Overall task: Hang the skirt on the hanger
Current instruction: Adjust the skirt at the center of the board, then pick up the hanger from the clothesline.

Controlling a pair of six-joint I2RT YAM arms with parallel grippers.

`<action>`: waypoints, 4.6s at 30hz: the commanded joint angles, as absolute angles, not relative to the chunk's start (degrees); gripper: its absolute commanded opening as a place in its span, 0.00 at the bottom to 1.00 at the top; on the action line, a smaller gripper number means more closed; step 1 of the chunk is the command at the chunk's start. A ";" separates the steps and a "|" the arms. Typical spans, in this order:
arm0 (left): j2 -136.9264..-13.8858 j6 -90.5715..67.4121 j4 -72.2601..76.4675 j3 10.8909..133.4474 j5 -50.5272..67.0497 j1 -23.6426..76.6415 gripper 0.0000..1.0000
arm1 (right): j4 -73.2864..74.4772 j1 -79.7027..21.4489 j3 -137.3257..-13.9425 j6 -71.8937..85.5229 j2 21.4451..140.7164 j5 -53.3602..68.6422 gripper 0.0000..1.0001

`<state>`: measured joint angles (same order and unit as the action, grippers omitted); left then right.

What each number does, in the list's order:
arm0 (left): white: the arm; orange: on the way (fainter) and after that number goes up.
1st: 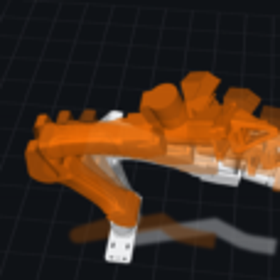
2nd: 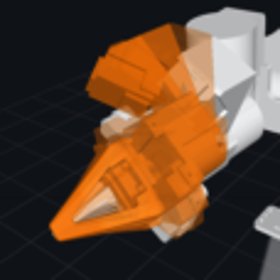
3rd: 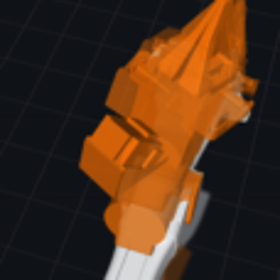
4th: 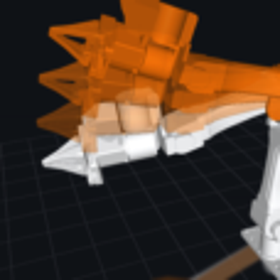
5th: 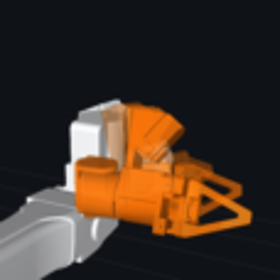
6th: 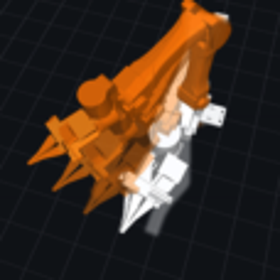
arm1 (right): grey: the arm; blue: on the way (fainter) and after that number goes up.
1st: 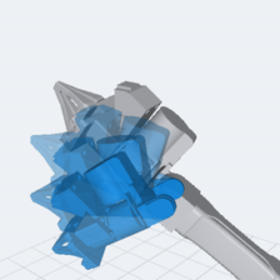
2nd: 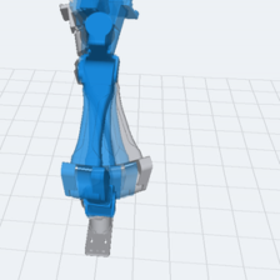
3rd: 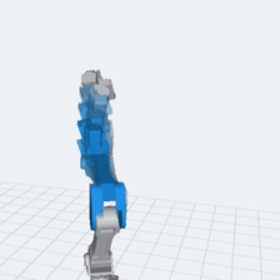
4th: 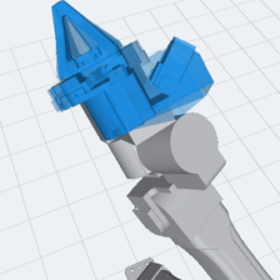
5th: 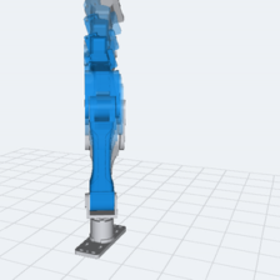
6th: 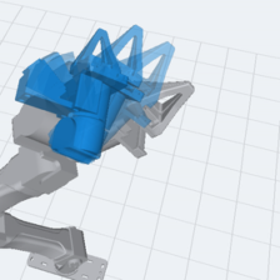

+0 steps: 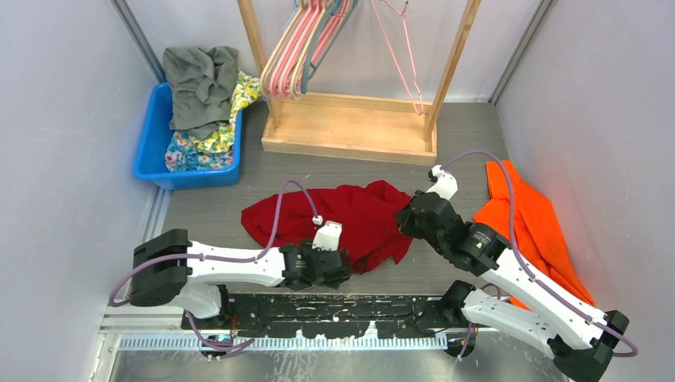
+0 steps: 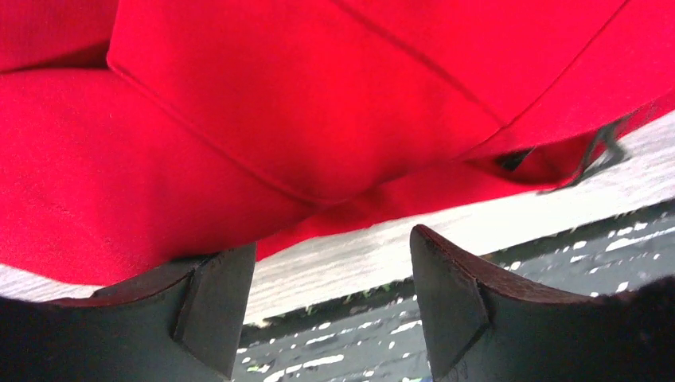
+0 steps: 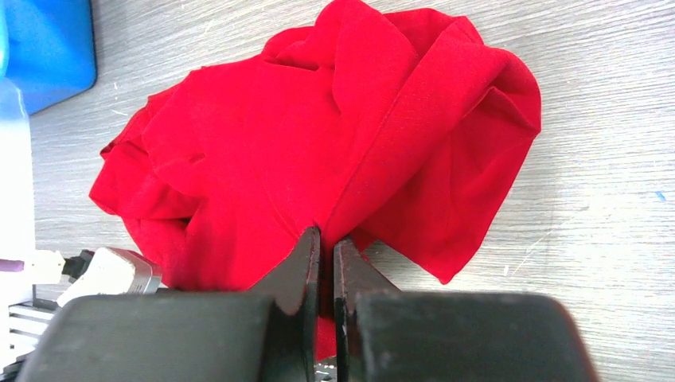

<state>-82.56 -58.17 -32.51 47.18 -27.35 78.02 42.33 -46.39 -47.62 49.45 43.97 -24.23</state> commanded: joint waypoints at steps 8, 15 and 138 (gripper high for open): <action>-91.52 -59.07 -27.90 52.67 -41.14 78.35 0.76 | 41.07 -46.17 -45.57 49.57 40.33 -24.39 0.01; -97.65 -57.32 -23.42 51.93 -41.13 78.14 0.71 | 40.86 -46.08 -45.07 49.18 40.78 -24.15 0.01; -66.47 -31.54 -33.14 52.14 -22.91 66.94 0.99 | 32.25 -26.89 -106.83 35.61 79.44 6.90 0.51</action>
